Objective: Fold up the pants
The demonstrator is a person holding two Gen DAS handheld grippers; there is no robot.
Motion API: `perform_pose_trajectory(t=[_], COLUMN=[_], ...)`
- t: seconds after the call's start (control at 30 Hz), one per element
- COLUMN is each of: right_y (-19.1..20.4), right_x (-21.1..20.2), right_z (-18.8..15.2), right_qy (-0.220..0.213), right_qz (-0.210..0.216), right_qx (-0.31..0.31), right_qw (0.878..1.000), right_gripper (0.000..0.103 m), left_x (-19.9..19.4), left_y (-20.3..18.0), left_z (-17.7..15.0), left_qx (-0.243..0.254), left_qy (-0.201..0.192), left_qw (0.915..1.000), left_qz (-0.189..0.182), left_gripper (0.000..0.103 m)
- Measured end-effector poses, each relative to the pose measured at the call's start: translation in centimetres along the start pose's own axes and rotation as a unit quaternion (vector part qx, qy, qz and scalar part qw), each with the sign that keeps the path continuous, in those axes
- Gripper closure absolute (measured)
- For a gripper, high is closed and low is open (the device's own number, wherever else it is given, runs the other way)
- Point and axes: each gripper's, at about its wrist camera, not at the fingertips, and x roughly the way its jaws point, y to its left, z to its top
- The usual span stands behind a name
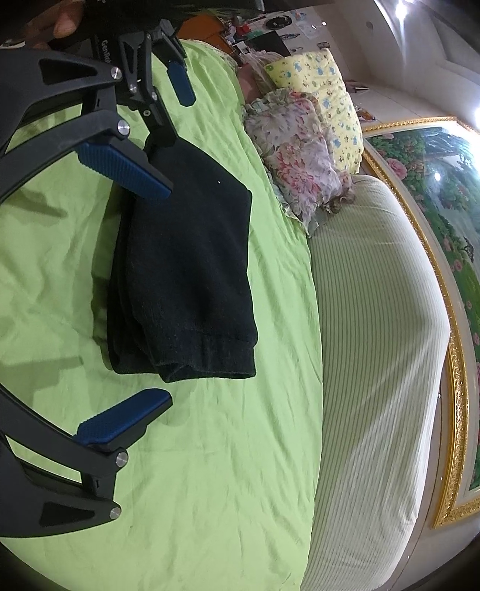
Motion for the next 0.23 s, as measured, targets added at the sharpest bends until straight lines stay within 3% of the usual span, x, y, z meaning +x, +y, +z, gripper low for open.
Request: perform_pose_trajectory(t=[0.23], right_y=[-0.15], right_x=[0.19], right_z=[-0.52], right_qy=[0.013], right_qz=[0.007], right_qx=[0.016], right_qw=[1.0], right_gripper=[0.0], left_x=[0.07], left_y=[-0.48], left_z=[0.0], left_qx=[0.003], left_qy=[0.006], left_qw=[1.0], left_qz=[0.002], left_gripper=[0.01])
